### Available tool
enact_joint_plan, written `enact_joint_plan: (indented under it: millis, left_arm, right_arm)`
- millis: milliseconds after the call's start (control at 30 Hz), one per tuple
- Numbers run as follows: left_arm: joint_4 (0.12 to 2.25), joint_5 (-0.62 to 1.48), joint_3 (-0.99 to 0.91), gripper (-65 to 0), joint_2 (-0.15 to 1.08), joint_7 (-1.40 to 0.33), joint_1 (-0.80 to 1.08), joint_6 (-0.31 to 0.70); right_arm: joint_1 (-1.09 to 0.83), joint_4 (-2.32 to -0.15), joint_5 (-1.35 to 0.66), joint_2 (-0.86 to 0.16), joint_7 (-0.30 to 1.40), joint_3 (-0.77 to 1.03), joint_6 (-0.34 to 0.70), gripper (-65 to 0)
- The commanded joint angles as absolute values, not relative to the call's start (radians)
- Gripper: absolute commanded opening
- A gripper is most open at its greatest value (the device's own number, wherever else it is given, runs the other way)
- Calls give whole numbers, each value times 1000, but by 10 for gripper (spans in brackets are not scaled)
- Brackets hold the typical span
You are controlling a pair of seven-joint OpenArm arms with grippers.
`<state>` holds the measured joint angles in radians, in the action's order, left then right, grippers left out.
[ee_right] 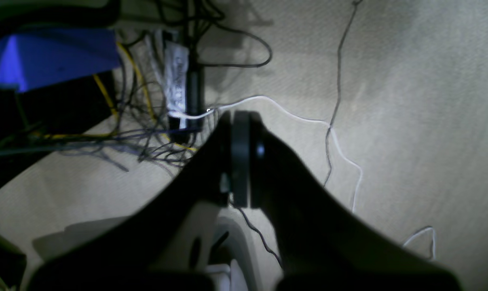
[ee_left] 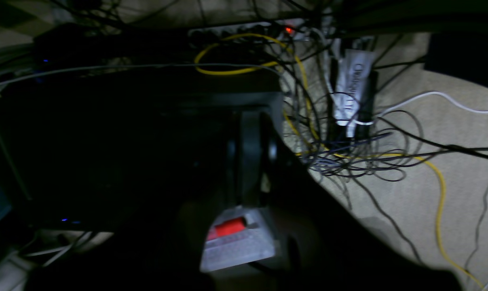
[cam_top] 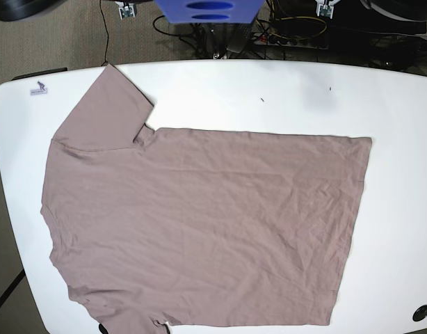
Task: Fold the T-shirt properly
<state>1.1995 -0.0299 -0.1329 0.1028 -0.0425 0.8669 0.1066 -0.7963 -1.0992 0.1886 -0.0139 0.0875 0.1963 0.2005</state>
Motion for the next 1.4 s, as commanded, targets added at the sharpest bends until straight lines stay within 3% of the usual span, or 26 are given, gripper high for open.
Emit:
enact_joint_plan:
  millis: [0, 967, 1367]
  left_arm:
    - [1229, -36, -153, -640, 112, -37, 890, 104]
    - [1668, -49, -226, -650, 182, -17, 1095, 104]
    - [1814, -45, -251, -647, 181, 7, 1143, 105]
  right_arm:
    - [-839, -1170, 186, -24, 74, 202, 196, -646]
    - [-1094, -1681, 182, -30, 84, 201, 200, -650]
    - [-1136, -1944, 183, -33, 195, 205, 204, -650]
